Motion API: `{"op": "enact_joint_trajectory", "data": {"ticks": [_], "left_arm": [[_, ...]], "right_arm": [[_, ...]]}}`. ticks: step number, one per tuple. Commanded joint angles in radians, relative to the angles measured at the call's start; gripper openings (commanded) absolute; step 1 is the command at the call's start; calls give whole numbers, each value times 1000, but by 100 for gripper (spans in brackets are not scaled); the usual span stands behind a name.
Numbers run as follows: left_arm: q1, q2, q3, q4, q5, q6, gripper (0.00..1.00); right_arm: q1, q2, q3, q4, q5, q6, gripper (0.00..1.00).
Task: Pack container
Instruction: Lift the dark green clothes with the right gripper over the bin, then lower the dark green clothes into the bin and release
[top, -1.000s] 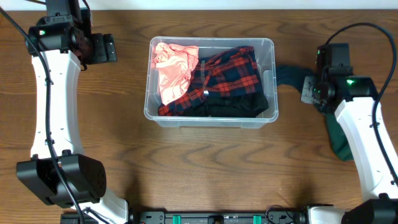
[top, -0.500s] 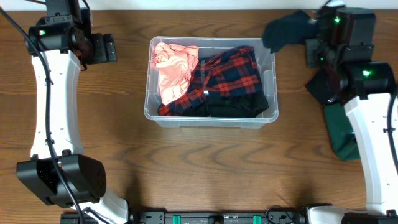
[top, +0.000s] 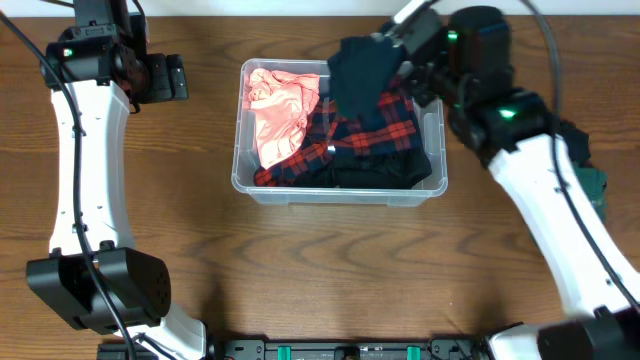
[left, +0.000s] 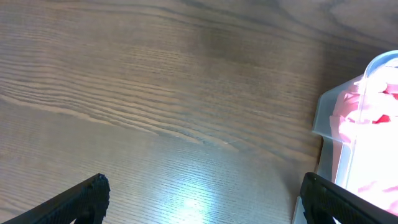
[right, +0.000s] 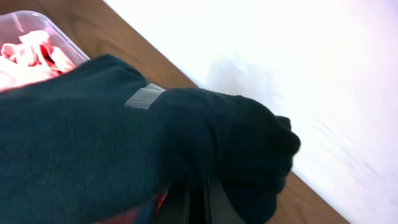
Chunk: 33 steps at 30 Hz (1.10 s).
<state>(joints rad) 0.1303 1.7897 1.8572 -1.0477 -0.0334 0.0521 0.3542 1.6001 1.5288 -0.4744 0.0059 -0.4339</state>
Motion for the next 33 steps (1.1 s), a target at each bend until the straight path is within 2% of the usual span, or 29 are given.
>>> {"op": "enact_joint_trajectory", "data": {"ticks": [1, 9, 17, 22, 24, 25, 26, 28, 33], "left_arm": [[3, 6, -6, -3, -5, -5, 98], [3, 6, -6, -3, -5, -5, 98], [3, 6, -6, -3, -5, -5, 98], [3, 6, -6, -3, -5, -5, 98], [3, 6, -6, -3, -5, -5, 98], [3, 6, -6, -3, -5, -5, 98], [3, 6, -6, -3, -5, -5, 98], [3, 6, -6, -3, -5, -5, 98], [3, 6, -6, -3, -5, -5, 98]], "right_arm": [[31, 70, 21, 42, -11, 74, 1], [71, 186, 21, 85, 4, 210, 1], [74, 199, 21, 31, 143, 363, 1], [74, 199, 21, -1, 151, 375, 2], [74, 199, 21, -1, 151, 374, 46], [74, 198, 21, -1, 151, 374, 54], [74, 194, 22, 0, 151, 374, 58], [74, 178, 22, 0, 151, 373, 59], [72, 104, 23, 3, 151, 373, 46]]}}
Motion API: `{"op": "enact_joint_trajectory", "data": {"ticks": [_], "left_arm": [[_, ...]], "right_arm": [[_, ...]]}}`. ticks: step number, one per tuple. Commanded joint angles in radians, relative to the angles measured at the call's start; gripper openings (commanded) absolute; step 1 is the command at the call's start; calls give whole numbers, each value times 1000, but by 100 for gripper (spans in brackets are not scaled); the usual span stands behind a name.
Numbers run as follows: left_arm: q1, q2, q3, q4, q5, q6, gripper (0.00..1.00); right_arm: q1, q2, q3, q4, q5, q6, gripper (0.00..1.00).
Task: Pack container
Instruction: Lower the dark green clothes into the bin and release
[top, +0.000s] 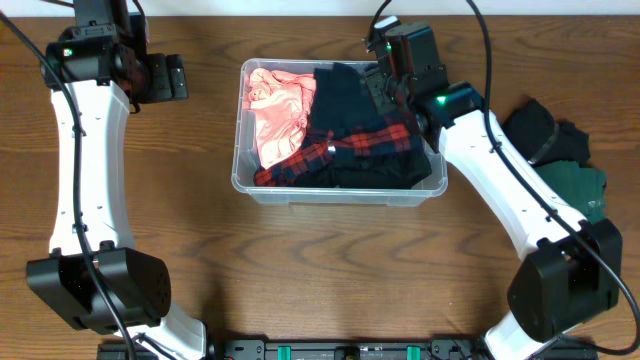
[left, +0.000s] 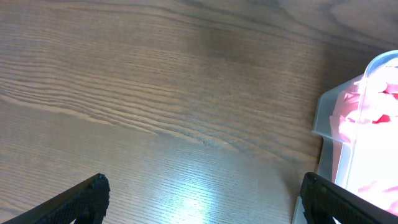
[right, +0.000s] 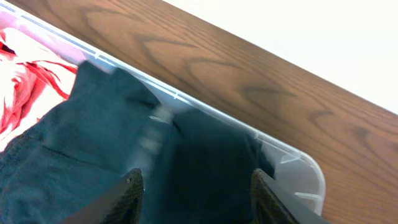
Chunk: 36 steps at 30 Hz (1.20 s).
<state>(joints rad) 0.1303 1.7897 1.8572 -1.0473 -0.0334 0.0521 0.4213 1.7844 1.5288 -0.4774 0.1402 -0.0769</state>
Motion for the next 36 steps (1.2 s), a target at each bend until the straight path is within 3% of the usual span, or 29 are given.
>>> {"op": "enact_joint_trajectory", "data": {"ticks": [1, 4, 6, 7, 25, 36], "left_arm": [[3, 6, -6, -3, -5, -5, 98], [3, 6, -6, -3, -5, -5, 98], [3, 6, -6, -3, -5, -5, 98], [3, 6, -6, -3, -5, -5, 98], [3, 6, -6, -3, -5, -5, 98], [3, 6, -6, -3, -5, -5, 98]], "right_arm": [[5, -94, 23, 11, 17, 16, 43], [5, -108, 23, 18, 16, 17, 25], [5, -98, 23, 16, 13, 18, 4], [5, -88, 23, 14, 11, 19, 2], [6, 306, 23, -12, -131, 89, 1], [0, 162, 58, -16, -129, 87, 1]]}}
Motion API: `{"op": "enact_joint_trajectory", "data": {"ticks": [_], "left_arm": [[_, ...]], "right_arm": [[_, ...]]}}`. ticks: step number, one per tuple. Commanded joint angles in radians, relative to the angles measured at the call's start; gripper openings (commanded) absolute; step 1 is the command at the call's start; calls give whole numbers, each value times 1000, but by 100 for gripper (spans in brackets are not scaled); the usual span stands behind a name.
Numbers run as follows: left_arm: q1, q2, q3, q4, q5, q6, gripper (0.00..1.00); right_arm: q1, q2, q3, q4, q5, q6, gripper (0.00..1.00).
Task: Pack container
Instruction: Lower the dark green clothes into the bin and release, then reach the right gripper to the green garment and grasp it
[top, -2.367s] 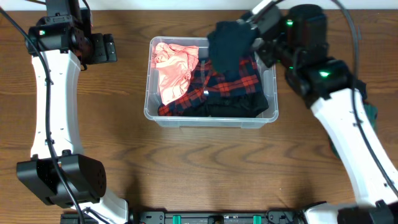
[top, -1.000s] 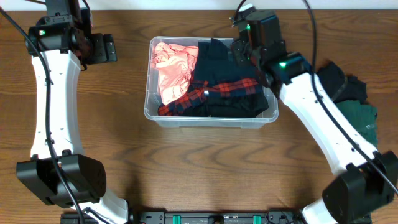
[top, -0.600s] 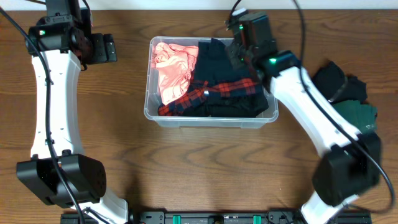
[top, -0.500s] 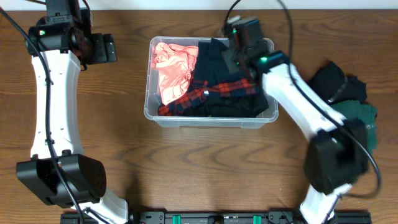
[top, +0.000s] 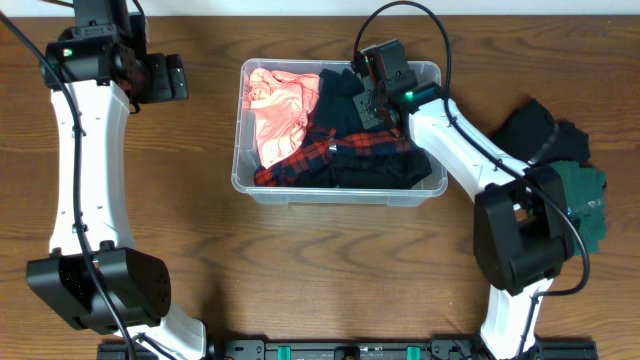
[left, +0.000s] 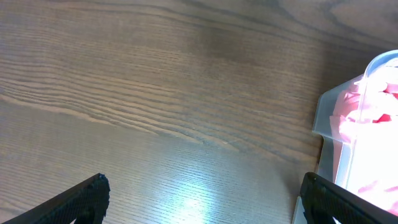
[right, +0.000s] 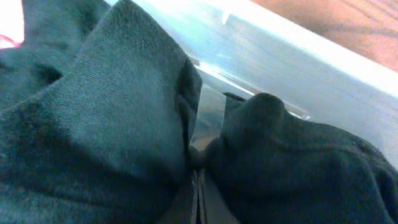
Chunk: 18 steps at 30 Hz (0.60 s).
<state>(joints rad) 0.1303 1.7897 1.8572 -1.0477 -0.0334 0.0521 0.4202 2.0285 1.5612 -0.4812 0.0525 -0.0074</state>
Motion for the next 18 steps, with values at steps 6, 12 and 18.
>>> {"op": "enact_joint_trajectory", "data": {"ticks": [6, 12, 18], "left_arm": [[3, 6, -6, -3, -5, -5, 98], [3, 6, -6, -3, -5, -5, 98], [3, 6, -6, -3, -5, -5, 98]], "right_arm": [[-20, -305, 47, -18, 30, 18, 76], [-78, -512, 47, -191, 247, -3, 99], [-232, -642, 47, -558, 239, 76, 99]]}}
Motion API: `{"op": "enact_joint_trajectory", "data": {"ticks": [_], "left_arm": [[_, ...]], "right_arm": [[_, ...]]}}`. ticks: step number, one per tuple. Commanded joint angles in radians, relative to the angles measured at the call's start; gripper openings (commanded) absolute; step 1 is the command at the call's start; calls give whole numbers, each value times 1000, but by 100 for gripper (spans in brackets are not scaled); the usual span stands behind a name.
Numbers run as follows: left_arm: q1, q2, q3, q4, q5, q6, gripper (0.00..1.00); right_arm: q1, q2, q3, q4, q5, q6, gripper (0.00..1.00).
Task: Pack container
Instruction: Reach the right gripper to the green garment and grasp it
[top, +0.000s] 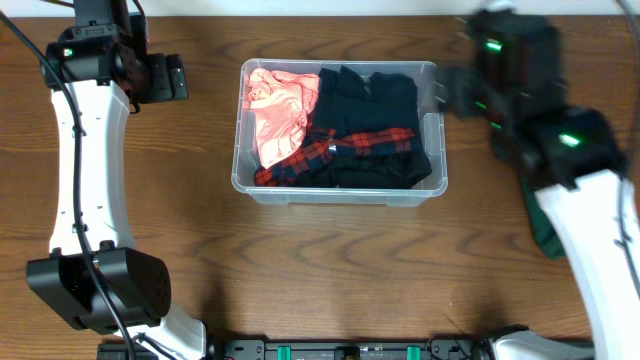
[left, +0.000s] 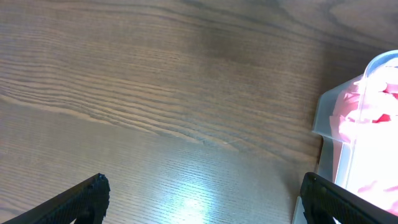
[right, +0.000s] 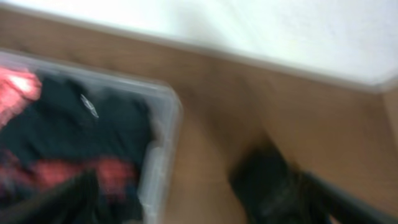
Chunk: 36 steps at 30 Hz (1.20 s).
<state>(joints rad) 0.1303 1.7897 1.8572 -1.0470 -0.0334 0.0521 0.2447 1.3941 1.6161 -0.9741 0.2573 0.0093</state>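
Note:
The clear plastic container (top: 340, 195) stands mid-table, holding a pink garment (top: 278, 110), a red-and-navy plaid one (top: 345, 150) and a dark garment (top: 375, 95) along its back. My right gripper (right: 199, 190) is open and blurred, to the right of the container's right wall (right: 163, 146), over bare wood. A dark clothes heap (right: 273, 180) lies just beyond it. My left gripper (left: 205, 202) is open over the table, left of the container's corner (left: 323, 118).
In the overhead view the right arm (top: 560, 150) covers most of the loose clothes at the table's right side; a green piece (top: 545, 240) shows beside it. The table's back edge (right: 280, 71) meets a white wall.
My right gripper was shut on a fold of the dark garment inside the container. Now it is open, outside the container to its right, and the garment lies in the container. The left arm is unchanged.
My right gripper first held the dark garment above the container's back right corner. Then it stood open over the garment lying in the container. After that it was shut on a fold there. Now it is open beside the container. The left gripper stayed open throughout.

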Motion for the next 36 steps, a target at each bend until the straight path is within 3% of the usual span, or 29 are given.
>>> {"op": "enact_joint_trajectory", "data": {"ticks": [1, 6, 11, 22, 36], "left_arm": [[3, 6, -6, -3, -5, -5, 98], [3, 6, -6, -3, -5, -5, 98], [3, 6, -6, -3, -5, -5, 98], [3, 6, -6, -3, -5, -5, 98], [3, 6, -6, -3, -5, -5, 98]], "right_arm": [[-100, -14, -8, -132, 34, 137, 99], [-330, -10, -47, -357, 20, 418, 99], [-496, -10, -177, -353, 19, 508, 99], [-655, -9, -531, -129, -84, 467, 99], [-725, -7, -725, 105, -100, 359, 99]]}}
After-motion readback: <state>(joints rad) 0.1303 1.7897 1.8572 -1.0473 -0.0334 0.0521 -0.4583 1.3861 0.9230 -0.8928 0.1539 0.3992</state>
